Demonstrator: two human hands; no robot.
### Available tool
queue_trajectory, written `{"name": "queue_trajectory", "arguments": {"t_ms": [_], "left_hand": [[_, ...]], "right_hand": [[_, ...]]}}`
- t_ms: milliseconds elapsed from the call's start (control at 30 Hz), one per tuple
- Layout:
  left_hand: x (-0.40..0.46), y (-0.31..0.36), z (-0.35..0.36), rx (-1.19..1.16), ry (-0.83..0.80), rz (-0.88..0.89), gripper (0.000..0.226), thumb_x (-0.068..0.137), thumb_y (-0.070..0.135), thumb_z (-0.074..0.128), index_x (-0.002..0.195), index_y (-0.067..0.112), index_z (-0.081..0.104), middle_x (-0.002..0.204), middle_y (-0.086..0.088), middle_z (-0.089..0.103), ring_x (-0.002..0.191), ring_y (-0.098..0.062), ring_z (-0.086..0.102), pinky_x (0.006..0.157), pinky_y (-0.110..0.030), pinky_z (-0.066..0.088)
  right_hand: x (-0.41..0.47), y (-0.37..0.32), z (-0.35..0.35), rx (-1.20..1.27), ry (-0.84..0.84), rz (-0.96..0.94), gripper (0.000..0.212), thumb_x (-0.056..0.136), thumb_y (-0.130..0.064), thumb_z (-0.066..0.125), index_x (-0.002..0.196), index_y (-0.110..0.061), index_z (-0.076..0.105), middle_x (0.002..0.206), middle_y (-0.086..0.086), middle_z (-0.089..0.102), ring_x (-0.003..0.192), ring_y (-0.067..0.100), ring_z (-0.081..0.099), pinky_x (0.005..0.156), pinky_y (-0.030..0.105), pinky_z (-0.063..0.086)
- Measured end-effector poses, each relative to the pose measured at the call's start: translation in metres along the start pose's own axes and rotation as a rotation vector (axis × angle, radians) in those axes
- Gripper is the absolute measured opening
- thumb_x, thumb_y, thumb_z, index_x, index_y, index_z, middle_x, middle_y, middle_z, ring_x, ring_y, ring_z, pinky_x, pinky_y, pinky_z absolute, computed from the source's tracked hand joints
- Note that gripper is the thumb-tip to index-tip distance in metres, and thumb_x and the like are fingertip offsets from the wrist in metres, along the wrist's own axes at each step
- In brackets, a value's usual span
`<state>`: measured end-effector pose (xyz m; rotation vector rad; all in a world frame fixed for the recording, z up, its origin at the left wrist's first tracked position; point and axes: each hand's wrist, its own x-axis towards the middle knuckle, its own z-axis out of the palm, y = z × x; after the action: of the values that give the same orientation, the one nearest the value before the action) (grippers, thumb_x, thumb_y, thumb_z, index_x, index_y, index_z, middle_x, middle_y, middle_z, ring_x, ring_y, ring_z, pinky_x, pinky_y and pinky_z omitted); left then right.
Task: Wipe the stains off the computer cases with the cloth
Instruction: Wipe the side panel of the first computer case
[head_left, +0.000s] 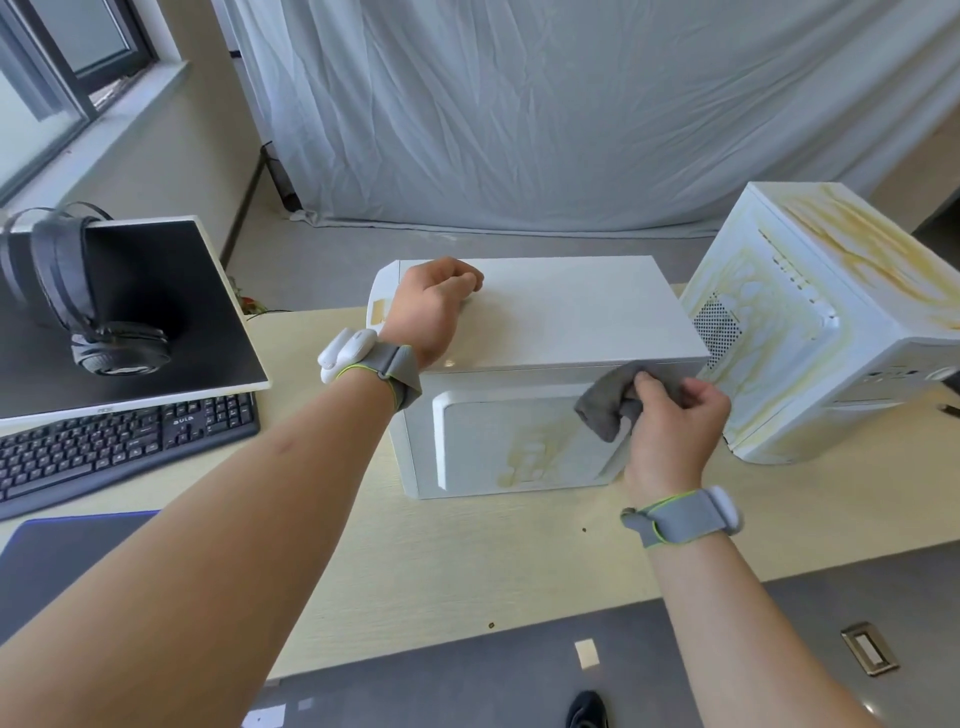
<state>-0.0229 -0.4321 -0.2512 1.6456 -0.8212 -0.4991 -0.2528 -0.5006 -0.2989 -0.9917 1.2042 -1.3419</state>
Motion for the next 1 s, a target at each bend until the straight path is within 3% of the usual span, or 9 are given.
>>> {"name": "queue_trajectory", "arguments": {"t_ms": [100, 233, 433, 533, 633, 733, 800, 900, 1000], "left_hand": [[0.001, -0.001, 0.0, 0.011, -0.01, -0.012, 0.037, 0.077, 0.031, 0.051, 0.097, 0.008, 0.074, 0.091, -0.002, 0.067, 0.076, -0.012, 0.054, 0.066, -0.021, 0.042], [0.001, -0.001, 0.0, 0.051, 0.003, 0.008, 0.025, 0.089, 0.02, 0.055, 0.098, 0.007, 0.074, 0.088, -0.002, 0.065, 0.073, -0.012, 0.051, 0.056, -0.012, 0.038], [0.001, -0.003, 0.0, 0.092, 0.004, 0.027, 0.022, 0.091, 0.017, 0.056, 0.098, 0.007, 0.074, 0.088, -0.004, 0.066, 0.066, -0.005, 0.049, 0.056, -0.01, 0.038], [0.0, -0.001, -0.001, 0.064, 0.011, 0.028, 0.029, 0.083, 0.024, 0.054, 0.096, 0.007, 0.075, 0.085, -0.001, 0.065, 0.065, -0.006, 0.05, 0.056, -0.013, 0.039], [0.001, -0.001, 0.0, 0.09, 0.005, 0.027, 0.021, 0.092, 0.015, 0.056, 0.098, 0.006, 0.074, 0.086, -0.003, 0.064, 0.067, -0.007, 0.05, 0.054, -0.011, 0.037], [0.003, -0.003, 0.003, 0.116, -0.004, 0.006, 0.02, 0.095, 0.014, 0.056, 0.101, 0.008, 0.073, 0.088, -0.003, 0.066, 0.074, -0.012, 0.054, 0.054, -0.01, 0.038], [0.002, -0.005, 0.003, 0.139, -0.009, 0.006, 0.019, 0.092, 0.02, 0.057, 0.098, 0.013, 0.074, 0.09, -0.007, 0.071, 0.075, -0.013, 0.057, 0.058, -0.012, 0.041], [0.003, -0.006, 0.007, 0.163, -0.056, 0.004, 0.025, 0.082, 0.029, 0.055, 0.096, 0.017, 0.073, 0.083, -0.002, 0.069, 0.073, -0.014, 0.058, 0.068, -0.027, 0.046], [0.001, -0.006, 0.009, 0.282, -0.108, 0.033, 0.03, 0.081, 0.031, 0.054, 0.1, 0.017, 0.071, 0.086, 0.003, 0.067, 0.07, -0.016, 0.056, 0.071, -0.035, 0.052]], "right_hand": [[-0.024, 0.018, 0.012, 0.033, -0.066, 0.021, 0.053, 0.075, -0.006, 0.081, 0.114, 0.002, 0.047, 0.103, 0.017, 0.059, 0.074, 0.018, 0.061, 0.064, 0.03, 0.053], [-0.073, 0.04, 0.047, -0.117, -0.171, -0.032, 0.053, 0.074, -0.006, 0.082, 0.115, -0.013, 0.05, 0.109, 0.005, 0.061, 0.095, 0.014, 0.063, 0.085, 0.031, 0.054], [-0.107, 0.056, 0.071, -0.356, -0.463, -0.552, 0.032, 0.075, 0.001, 0.077, 0.1, -0.007, 0.058, 0.104, -0.004, 0.051, 0.095, 0.014, 0.053, 0.084, 0.011, 0.041], [-0.083, 0.053, 0.059, -0.378, -0.401, -0.597, 0.028, 0.074, 0.002, 0.077, 0.095, -0.008, 0.061, 0.099, -0.003, 0.055, 0.089, 0.015, 0.055, 0.08, 0.015, 0.043], [-0.04, 0.045, 0.034, -0.35, -0.181, -0.436, 0.033, 0.073, -0.003, 0.08, 0.094, -0.018, 0.06, 0.093, -0.002, 0.059, 0.082, 0.01, 0.055, 0.08, 0.019, 0.047], [-0.001, 0.043, 0.007, -0.28, 0.031, -0.315, 0.032, 0.076, -0.014, 0.077, 0.101, -0.022, 0.059, 0.103, 0.008, 0.06, 0.092, 0.021, 0.059, 0.089, 0.043, 0.051], [0.002, 0.05, 0.005, -0.277, 0.086, -0.281, 0.033, 0.081, -0.02, 0.076, 0.11, -0.016, 0.06, 0.111, 0.008, 0.053, 0.103, 0.027, 0.057, 0.094, 0.045, 0.049], [-0.03, 0.066, 0.027, -0.304, 0.038, -0.275, 0.047, 0.086, -0.02, 0.073, 0.127, -0.012, 0.052, 0.12, 0.004, 0.043, 0.115, 0.031, 0.05, 0.099, 0.042, 0.046], [-0.067, 0.082, 0.048, -0.372, -0.176, -0.405, 0.048, 0.085, -0.017, 0.075, 0.126, -0.015, 0.048, 0.126, 0.004, 0.039, 0.114, 0.021, 0.046, 0.094, 0.034, 0.047]]}}
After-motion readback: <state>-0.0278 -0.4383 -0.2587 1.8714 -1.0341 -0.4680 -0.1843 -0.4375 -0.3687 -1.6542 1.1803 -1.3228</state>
